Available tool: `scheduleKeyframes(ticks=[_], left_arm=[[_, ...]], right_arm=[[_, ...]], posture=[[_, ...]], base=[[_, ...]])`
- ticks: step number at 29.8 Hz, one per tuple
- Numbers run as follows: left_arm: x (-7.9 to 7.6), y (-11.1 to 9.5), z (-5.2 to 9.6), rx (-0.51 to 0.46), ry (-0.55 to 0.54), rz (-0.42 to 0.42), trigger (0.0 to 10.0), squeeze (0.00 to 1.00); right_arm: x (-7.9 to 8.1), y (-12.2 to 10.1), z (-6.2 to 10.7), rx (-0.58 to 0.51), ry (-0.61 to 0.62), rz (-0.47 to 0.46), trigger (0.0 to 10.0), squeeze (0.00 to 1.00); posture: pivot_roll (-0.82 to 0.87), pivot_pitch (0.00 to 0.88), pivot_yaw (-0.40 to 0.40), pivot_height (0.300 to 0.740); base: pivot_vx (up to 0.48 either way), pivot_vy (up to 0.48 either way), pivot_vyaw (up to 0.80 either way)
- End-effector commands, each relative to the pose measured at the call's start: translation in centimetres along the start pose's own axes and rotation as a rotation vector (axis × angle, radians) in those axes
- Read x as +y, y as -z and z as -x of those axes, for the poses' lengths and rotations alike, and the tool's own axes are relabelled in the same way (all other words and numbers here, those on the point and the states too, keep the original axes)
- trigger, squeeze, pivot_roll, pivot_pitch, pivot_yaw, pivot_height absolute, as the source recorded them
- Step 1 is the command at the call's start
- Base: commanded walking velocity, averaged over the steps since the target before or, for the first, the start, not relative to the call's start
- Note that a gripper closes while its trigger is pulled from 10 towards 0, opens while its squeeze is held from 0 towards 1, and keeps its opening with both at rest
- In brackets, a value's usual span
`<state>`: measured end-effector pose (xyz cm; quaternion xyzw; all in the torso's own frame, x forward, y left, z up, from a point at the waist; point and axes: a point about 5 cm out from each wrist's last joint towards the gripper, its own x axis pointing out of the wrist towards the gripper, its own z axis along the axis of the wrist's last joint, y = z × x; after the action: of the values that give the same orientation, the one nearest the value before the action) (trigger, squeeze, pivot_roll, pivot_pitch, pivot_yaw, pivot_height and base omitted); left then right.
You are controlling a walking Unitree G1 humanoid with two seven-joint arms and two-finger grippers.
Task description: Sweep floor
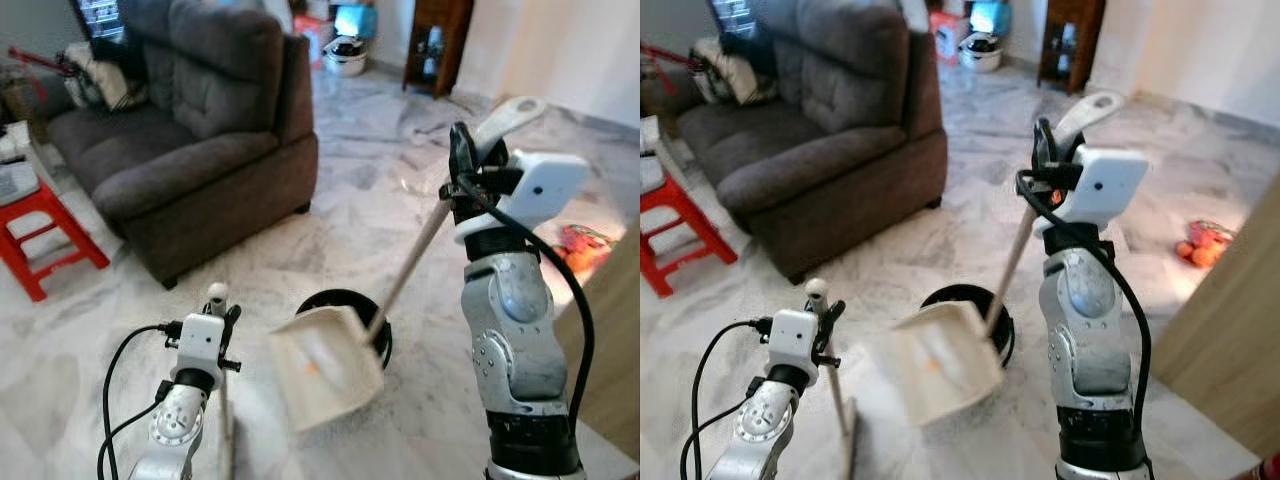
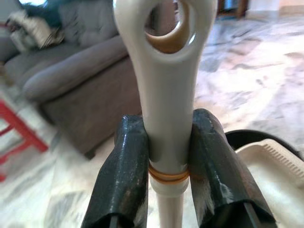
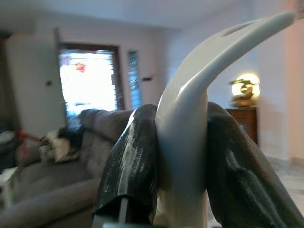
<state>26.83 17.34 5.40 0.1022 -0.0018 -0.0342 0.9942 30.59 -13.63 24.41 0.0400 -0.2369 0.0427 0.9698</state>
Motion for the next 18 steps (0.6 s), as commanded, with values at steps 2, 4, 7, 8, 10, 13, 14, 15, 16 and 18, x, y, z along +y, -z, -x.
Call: scheduleKeyframes(ticks=[2,4,7,8,10,13,14,15,16,18], left_arm=[[0.54,-0.44,-0.23,-0.022,-0.011,-0.021,10.0,0.00],[0.54,-0.44,-0.24,-0.022,-0.012,-0.020,10.0,0.00],[0.52,-0.45,-0.24,-0.022,-0.011,-0.020,10.0,0.00],[0.52,-0.45,-0.24,-0.022,-0.011,-0.020,10.0,0.00],[0.52,-0.45,-0.26,-0.022,-0.011,-0.019,10.0,0.00],[0.53,-0.44,-0.27,-0.022,-0.011,-0.018,10.0,0.00],[0.53,-0.43,-0.28,-0.021,-0.011,-0.018,10.0,0.00],[0.52,-0.43,-0.29,-0.021,-0.011,-0.018,10.0,0.00],[0.52,-0.44,-0.30,-0.022,-0.012,-0.019,10.0,0.00],[0.51,-0.44,-0.31,-0.022,-0.012,-0.019,10.0,0.00]], right_arm=[[1.03,-1.51,-0.39,-0.074,-0.031,-0.063,10.0,0.00],[1.02,-1.47,-0.39,-0.071,-0.031,-0.069,10.0,0.00],[1.08,-1.44,-0.39,-0.066,-0.036,-0.070,10.0,0.00],[1.08,-1.44,-0.39,-0.066,-0.036,-0.070,10.0,0.00],[1.13,-1.44,-0.40,-0.067,-0.039,-0.072,10.0,0.00],[1.25,-1.44,-0.40,-0.065,-0.047,-0.074,10.0,0.00],[1.26,-1.43,-0.41,-0.065,-0.048,-0.075,10.0,0.00],[1.34,-1.45,-0.42,-0.065,-0.053,-0.077,10.0,0.00],[1.41,-1.48,-0.43,-0.065,-0.058,-0.078,10.0,0.00],[1.43,-1.49,-0.43,-0.066,-0.060,-0.079,10.0,0.00]], posture=[[0.11,0.000,0.044,0.740],[0.11,0.000,0.044,0.740],[0.11,0.000,0.044,0.740],[0.11,0.000,0.044,0.740],[0.11,0.000,0.044,0.740],[0.12,0.000,0.043,0.740],[0.12,0.000,0.043,0.740],[0.12,0.000,0.043,0.740],[0.12,0.000,0.043,0.740],[0.12,0.000,0.043,0.740]], base=[[0.255,0.000,0.44],[0.253,0.000,0.00],[0.254,0.000,0.00],[0.251,0.000,0.00],[0.253,0.000,0.00],[0.252,0.000,0.00],[0.251,0.000,0.00],[0.251,0.000,0.00],[0.251,0.000,0.00],[0.255,0.000,0.00]])
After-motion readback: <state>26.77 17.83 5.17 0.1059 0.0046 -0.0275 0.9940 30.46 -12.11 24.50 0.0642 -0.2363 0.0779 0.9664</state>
